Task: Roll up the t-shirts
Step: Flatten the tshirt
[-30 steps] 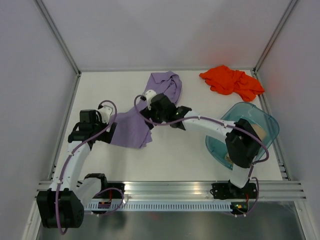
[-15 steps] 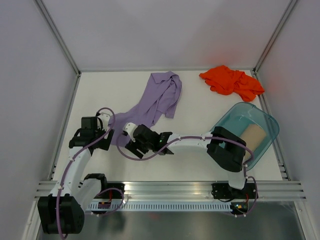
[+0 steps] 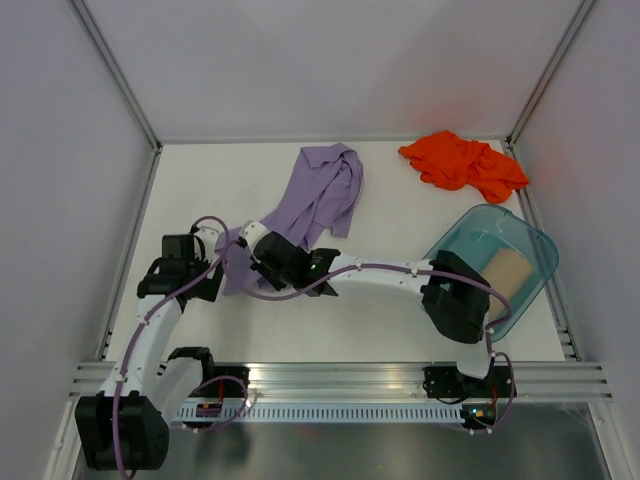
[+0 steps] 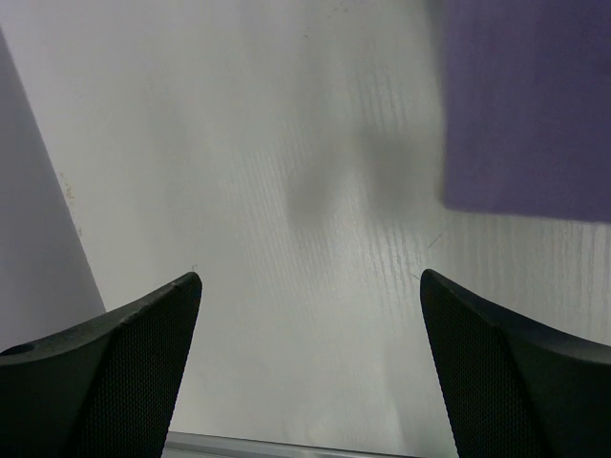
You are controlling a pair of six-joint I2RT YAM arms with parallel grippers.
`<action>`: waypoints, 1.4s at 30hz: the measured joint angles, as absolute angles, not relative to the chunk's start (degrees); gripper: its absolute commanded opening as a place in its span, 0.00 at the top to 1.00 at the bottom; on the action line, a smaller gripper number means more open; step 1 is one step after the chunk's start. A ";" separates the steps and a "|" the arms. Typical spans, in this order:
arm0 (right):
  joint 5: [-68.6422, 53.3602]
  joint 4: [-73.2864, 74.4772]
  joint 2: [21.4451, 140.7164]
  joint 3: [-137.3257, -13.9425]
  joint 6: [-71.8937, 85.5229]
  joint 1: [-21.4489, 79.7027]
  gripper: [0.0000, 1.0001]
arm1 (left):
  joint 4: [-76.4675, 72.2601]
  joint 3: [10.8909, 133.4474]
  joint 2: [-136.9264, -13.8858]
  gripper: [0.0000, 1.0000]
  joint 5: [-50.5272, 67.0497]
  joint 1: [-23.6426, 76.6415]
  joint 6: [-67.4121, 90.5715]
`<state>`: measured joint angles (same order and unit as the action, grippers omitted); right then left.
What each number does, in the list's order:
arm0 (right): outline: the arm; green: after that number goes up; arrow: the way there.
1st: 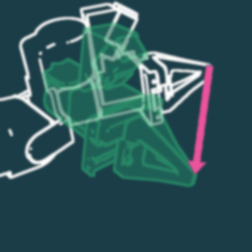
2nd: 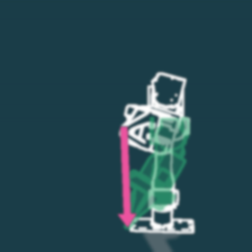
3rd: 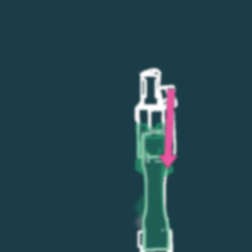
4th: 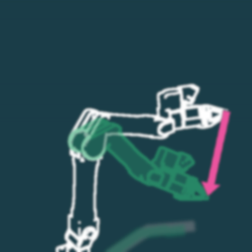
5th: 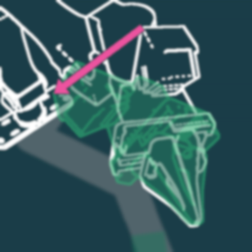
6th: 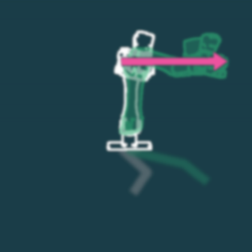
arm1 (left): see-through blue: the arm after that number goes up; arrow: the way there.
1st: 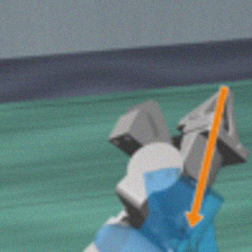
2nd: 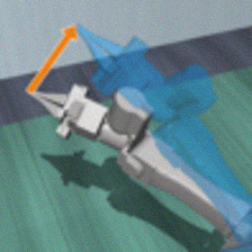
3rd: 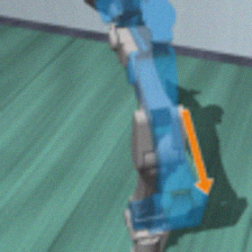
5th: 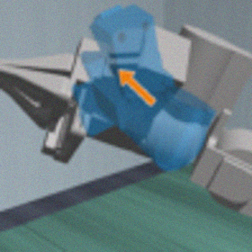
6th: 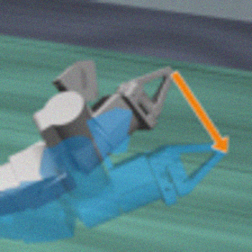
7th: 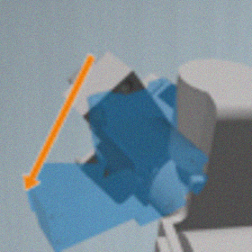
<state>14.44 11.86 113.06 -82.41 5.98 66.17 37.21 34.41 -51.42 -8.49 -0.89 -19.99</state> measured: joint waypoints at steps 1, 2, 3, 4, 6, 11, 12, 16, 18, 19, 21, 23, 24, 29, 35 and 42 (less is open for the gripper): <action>13.96 12.58 111.61 -83.35 6.04 66.15 1.00 | 37.28 34.41 -51.05 0.00 -9.02 -0.89 -20.01; 13.47 14.46 109.45 -85.73 6.02 66.15 1.00 | 37.30 34.41 -50.28 0.00 -10.04 -0.89 -20.18; 13.28 14.87 108.07 -87.29 6.02 66.15 1.00 | 37.36 34.44 -49.78 0.00 -10.66 -0.89 -20.32; 12.80 15.99 105.62 -90.59 5.93 66.15 1.00 | 37.58 34.57 -48.64 0.00 -12.05 -0.89 -20.95; 12.29 17.61 102.41 -96.92 5.78 66.15 1.00 | 38.22 35.73 -46.28 0.00 -13.76 -0.91 -22.15; 10.57 18.44 97.06 -117.34 5.67 66.15 1.00 | 40.18 44.38 -43.31 0.00 -14.44 -0.95 -23.35; 10.24 18.11 96.01 -120.03 5.67 66.15 1.00 | 40.23 46.19 -43.22 0.00 -14.04 -0.95 -23.38; 9.82 16.05 92.25 -125.45 4.47 66.17 1.00 | 40.36 49.34 -43.62 0.00 -12.95 -0.95 -23.42; 11.27 14.31 91.20 -126.19 2.79 66.17 1.00 | 40.75 49.43 -44.18 0.00 -12.69 -0.95 -23.40; 12.47 13.56 91.15 -126.45 1.85 66.15 1.00 | 41.04 49.43 -44.47 0.00 -12.34 -0.95 -23.40; 14.87 12.71 92.20 -127.35 0.78 65.49 1.00 | 41.63 49.43 -45.56 0.00 -11.79 -0.95 -23.42; 16.82 12.86 95.20 -129.05 0.75 62.87 1.00 | 41.95 49.43 -46.13 0.00 -11.29 -0.95 -23.40; 17.69 13.08 96.99 -129.49 1.19 61.08 1.00 | 41.95 49.43 -46.19 0.00 -11.07 -0.95 -23.40; 20.58 18.46 109.14 -130.85 5.85 49.45 0.98 | 42.02 49.43 -46.89 0.00 -10.20 -0.95 -23.42; 17.65 30.85 126.82 -130.43 13.43 35.16 0.20 | 43.59 49.30 -49.50 0.00 -8.78 -0.95 -23.44; 16.64 33.87 127.09 -111.66 14.68 24.43 0.18 | 45.12 48.29 -50.78 0.00 -5.78 -0.95 -23.44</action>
<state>16.64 33.87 127.09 -111.66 14.68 24.43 45.12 48.29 -50.78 -5.78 -0.95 -23.44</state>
